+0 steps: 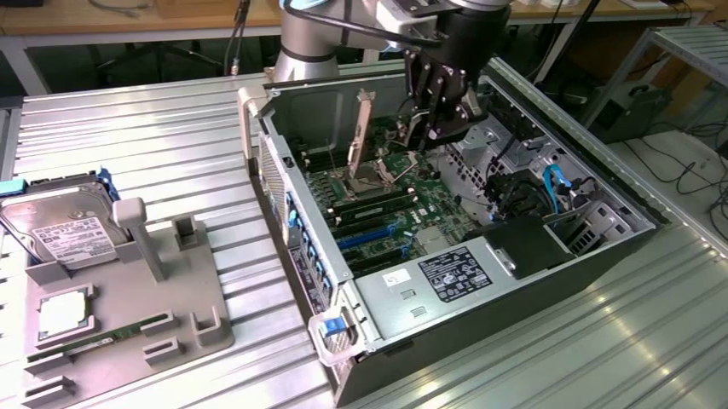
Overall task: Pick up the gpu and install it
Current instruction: 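Insert the gpu into the slot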
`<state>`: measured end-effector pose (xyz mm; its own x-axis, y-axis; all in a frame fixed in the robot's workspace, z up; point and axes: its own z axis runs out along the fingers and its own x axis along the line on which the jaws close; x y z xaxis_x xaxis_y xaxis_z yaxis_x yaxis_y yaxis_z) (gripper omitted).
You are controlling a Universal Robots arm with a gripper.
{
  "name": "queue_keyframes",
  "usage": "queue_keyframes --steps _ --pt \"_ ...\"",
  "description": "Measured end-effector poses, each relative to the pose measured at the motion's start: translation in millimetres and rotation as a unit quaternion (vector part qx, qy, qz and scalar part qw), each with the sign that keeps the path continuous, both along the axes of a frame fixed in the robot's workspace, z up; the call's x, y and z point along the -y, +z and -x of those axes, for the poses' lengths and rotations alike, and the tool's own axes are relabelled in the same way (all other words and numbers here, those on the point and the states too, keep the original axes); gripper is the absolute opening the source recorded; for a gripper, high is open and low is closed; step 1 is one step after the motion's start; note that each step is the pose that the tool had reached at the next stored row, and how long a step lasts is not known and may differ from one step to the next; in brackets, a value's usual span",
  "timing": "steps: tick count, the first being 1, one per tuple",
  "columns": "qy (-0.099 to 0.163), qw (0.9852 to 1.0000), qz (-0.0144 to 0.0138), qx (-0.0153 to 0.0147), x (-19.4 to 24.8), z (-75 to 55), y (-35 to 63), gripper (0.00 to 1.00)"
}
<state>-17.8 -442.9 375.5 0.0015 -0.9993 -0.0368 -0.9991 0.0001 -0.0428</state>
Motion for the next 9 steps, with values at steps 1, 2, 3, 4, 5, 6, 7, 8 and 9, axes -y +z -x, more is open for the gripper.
queue_keyframes --steps 1,2,3,4,5,6,7,8,9 --pt "-0.002 1.0 0.0 0.0 0.0 0.1 -1.8 0.28" --pt "-0.002 1.0 0.0 0.0 0.0 0.1 -3.6 0.28" --pt "-0.002 1.0 0.0 0.0 0.0 0.4 -5.5 0.28" --pt "-0.002 1.0 0.0 0.0 0.1 0.8 -7.3 0.28" --pt "-0.002 1.0 0.0 0.0001 0.2 1.8 -9.0 0.28" --pt "-0.002 1.0 0.0 0.0 0.2 4.0 -10.9 0.28" --pt "-0.002 1.0 0.0001 0.0 0.3 6.9 -13.6 0.28" --pt "-0.002 1.0 0.0001 0.0 0.3 8.5 -15.8 0.28" --pt "-0.002 1.0 0.0001 -0.0001 0.6 8.6 -20.5 0.28"
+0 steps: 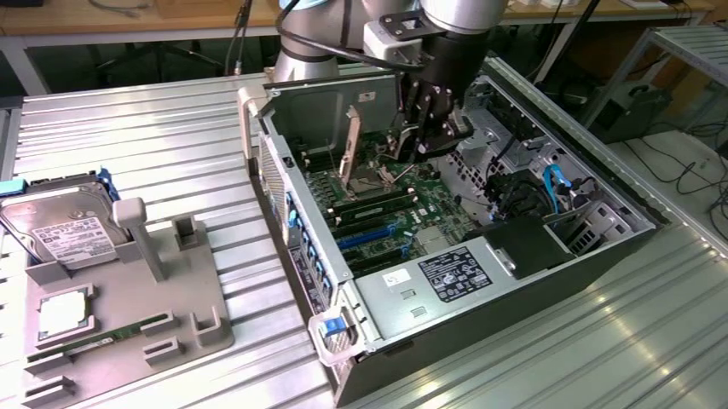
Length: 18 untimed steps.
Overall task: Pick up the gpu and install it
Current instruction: 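Insert the gpu into the slot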
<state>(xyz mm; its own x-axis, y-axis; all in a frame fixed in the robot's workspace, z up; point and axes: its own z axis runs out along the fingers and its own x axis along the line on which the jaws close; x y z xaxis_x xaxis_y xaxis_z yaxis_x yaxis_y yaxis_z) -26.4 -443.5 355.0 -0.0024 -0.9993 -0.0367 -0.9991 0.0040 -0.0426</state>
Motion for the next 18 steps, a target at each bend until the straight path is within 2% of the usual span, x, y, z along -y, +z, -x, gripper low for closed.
queue_keyframes --steps 5,12,15,18 --pt "0.0 1.0 0.0001 0.0 0.1 8.6 -9.4 0.28" --pt "0.0 1.0 0.0 0.0 2.6 10.6 -23.0 0.28" --pt "0.0 1.0 0.0 0.0 2.9 18.4 -28.5 0.28" --pt "0.001 1.0 0.0001 -0.0001 6.1 19.2 -33.8 0.28"
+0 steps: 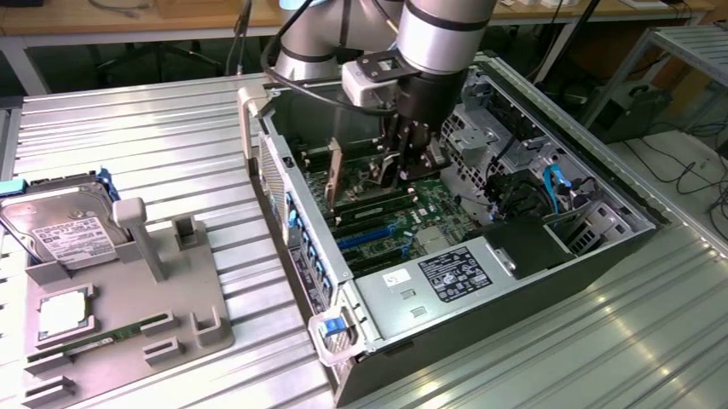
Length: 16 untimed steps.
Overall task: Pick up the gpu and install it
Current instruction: 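Insert the gpu into the slot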
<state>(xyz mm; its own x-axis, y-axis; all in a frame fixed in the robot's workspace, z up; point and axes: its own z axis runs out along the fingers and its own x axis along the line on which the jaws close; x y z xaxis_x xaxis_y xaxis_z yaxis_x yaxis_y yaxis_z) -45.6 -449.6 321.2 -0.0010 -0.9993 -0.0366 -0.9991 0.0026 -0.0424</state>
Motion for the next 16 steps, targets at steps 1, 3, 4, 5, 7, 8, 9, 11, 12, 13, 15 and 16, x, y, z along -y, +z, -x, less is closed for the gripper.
queue_keyframes --steps 1,3,4,5,7,8,9,11,12,13,15,16 --pt "0.0 1.0 -0.0001 0.0001 0.8 0.0 -2.0 0.28" --pt "0.001 1.0 -0.0001 0.0001 1.4 0.1 -5.7 0.28" --pt "0.001 1.0 -0.0001 0.0001 1.5 0.1 -7.5 0.28" --pt "0.002 1.0 -0.0002 0.0001 1.5 0.0 -9.8 0.28" --pt "0.002 1.0 -0.0006 0.0001 1.7 0.5 -13.4 0.28" --pt "0.002 1.0 -0.0008 0.0001 3.3 0.6 -15.0 0.28" --pt "0.002 1.0 -0.0009 0.0001 6.6 0.7 -16.4 0.28" --pt "0.002 1.0 -0.0014 0.0002 9.3 2.4 -19.7 0.28" --pt "0.002 1.0 -0.0013 0.0002 9.6 4.1 -21.3 0.28" --pt "0.002 1.0 -0.0013 0.0002 9.7 5.7 -23.1 0.28" --pt "0.002 1.0 -0.0005 0.0001 9.7 6.3 -26.4 0.28" --pt "0.002 1.0 0.001 0.0001 9.7 6.4 -27.4 0.28"
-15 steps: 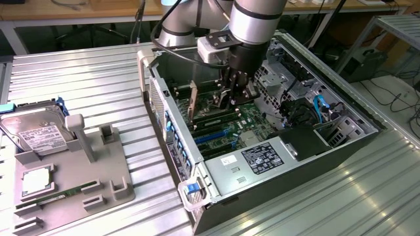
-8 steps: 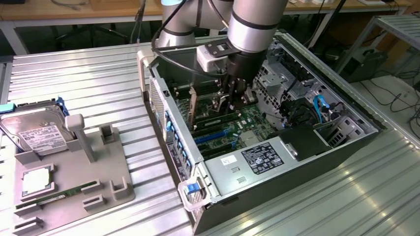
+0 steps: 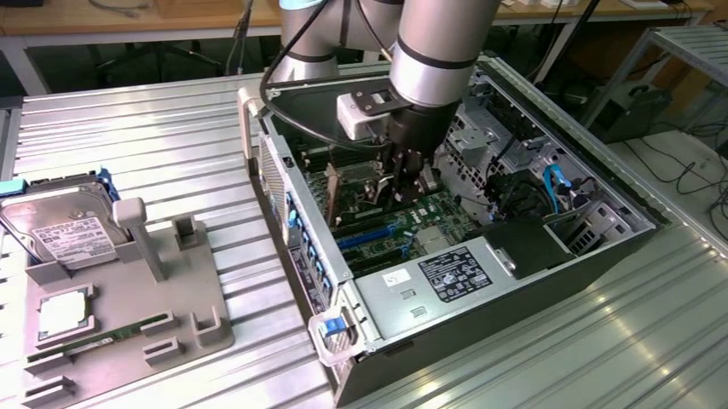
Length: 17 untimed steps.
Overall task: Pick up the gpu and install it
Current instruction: 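Insert the gpu into the slot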
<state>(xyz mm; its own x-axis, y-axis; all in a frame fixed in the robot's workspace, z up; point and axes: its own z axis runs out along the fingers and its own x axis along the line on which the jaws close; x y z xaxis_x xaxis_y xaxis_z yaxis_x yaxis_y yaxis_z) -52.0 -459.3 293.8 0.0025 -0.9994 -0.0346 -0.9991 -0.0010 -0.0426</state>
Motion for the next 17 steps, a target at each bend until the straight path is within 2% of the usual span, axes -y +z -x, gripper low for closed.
queue_keyframes --steps 5,12,14,16,17 --pt "-0.001 1.0 0.0007 0.0001 -0.6 0.9 -6.3 0.28" --pt "-0.02 0.9998 0.0006 0.0001 -0.6 2.2 -13.3 0.28" --pt "-0.02 0.9998 0.0001 0.0 0.6 2.6 -14.3 0.28" --pt "-0.02 0.9998 -0.001 0.0 4.5 2.6 -15.8 0.28" --pt "-0.02 0.9998 -0.0016 0.0 4.7 3.1 -16.5 0.28"
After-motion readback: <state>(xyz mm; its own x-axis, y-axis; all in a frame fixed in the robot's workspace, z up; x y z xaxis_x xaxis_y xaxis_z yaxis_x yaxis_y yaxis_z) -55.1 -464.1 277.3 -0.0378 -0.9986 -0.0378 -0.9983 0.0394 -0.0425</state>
